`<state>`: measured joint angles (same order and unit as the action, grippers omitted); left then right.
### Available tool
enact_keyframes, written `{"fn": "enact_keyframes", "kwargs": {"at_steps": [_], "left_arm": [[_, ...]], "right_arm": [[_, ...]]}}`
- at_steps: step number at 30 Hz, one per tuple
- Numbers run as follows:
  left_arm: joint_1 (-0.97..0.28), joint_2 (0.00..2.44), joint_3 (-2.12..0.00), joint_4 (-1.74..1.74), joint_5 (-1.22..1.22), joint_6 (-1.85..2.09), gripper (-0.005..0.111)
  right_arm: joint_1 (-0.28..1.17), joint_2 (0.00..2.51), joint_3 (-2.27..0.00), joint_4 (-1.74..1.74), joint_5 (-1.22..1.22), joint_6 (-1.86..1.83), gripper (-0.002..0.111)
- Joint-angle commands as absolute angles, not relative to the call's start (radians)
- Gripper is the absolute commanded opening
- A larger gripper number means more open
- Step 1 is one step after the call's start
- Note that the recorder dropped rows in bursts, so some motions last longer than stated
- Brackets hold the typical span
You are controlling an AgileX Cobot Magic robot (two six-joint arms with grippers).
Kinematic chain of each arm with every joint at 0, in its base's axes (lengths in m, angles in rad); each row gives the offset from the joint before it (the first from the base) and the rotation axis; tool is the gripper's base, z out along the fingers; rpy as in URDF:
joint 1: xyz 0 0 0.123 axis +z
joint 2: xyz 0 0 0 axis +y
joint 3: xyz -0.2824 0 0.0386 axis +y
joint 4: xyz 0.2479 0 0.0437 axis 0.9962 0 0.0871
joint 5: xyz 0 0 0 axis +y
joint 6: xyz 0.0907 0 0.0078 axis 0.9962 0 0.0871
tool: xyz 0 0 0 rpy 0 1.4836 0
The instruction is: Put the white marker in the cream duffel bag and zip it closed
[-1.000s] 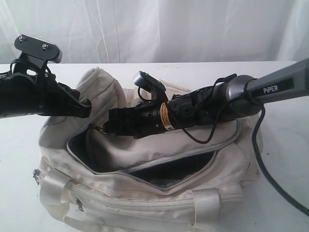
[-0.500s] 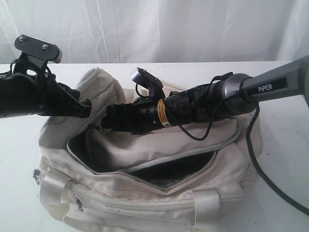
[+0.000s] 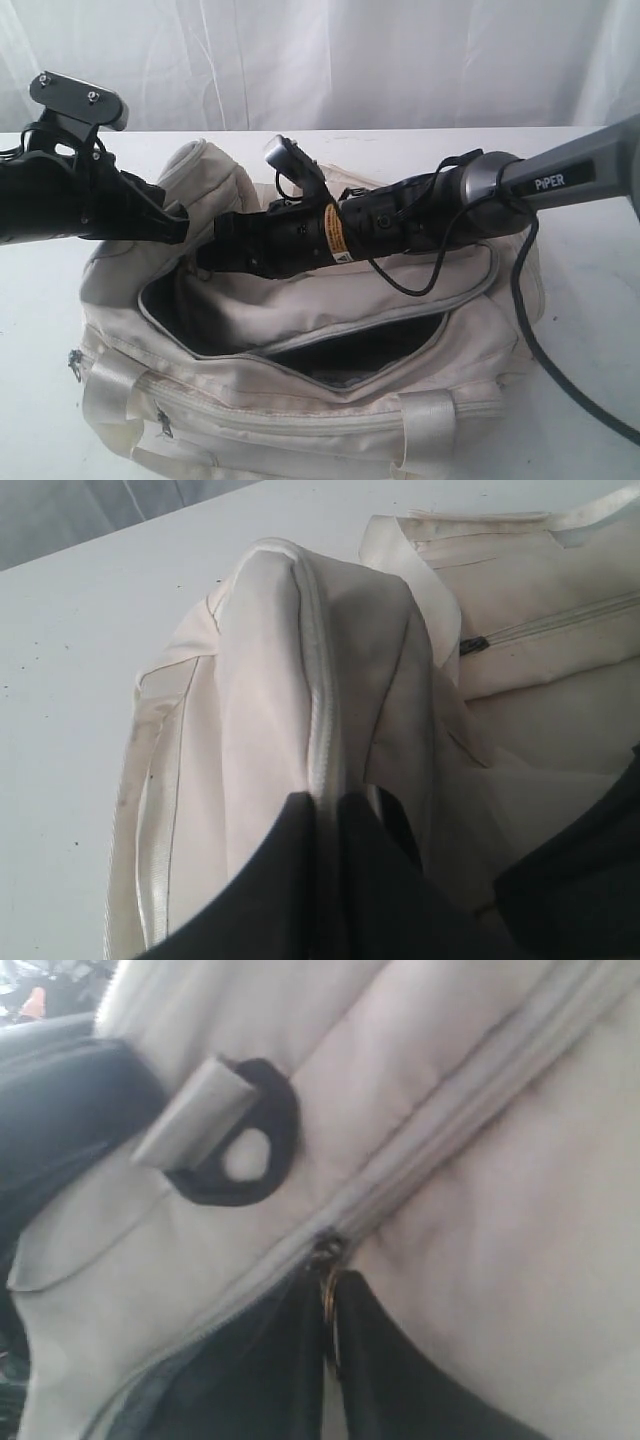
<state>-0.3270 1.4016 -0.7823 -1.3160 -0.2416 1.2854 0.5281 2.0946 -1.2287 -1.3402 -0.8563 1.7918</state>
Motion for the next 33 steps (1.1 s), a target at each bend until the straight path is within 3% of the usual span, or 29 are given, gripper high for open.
{"fn": "enact_keyframes", "kwargs": {"at_steps": [1, 6, 33], "left_arm": [[-0.325, 1.403, -0.78, -1.333, -0.214, 1.287, 0.0], [-0.325, 1.403, -0.78, -1.333, -0.214, 1.29, 0.0], [-0.325, 1.403, -0.78, -1.333, -0.216, 1.305, 0.0]], "right_arm": [[0.517, 2.095, -1.235, -1.334, -0.962, 1.784, 0.002], [0.517, 2.087, -1.235, -1.374, -1.064, 1.784, 0.002], [0.517, 1.854, -1.235, -1.702, -1.082, 1.891, 0.002]]}}
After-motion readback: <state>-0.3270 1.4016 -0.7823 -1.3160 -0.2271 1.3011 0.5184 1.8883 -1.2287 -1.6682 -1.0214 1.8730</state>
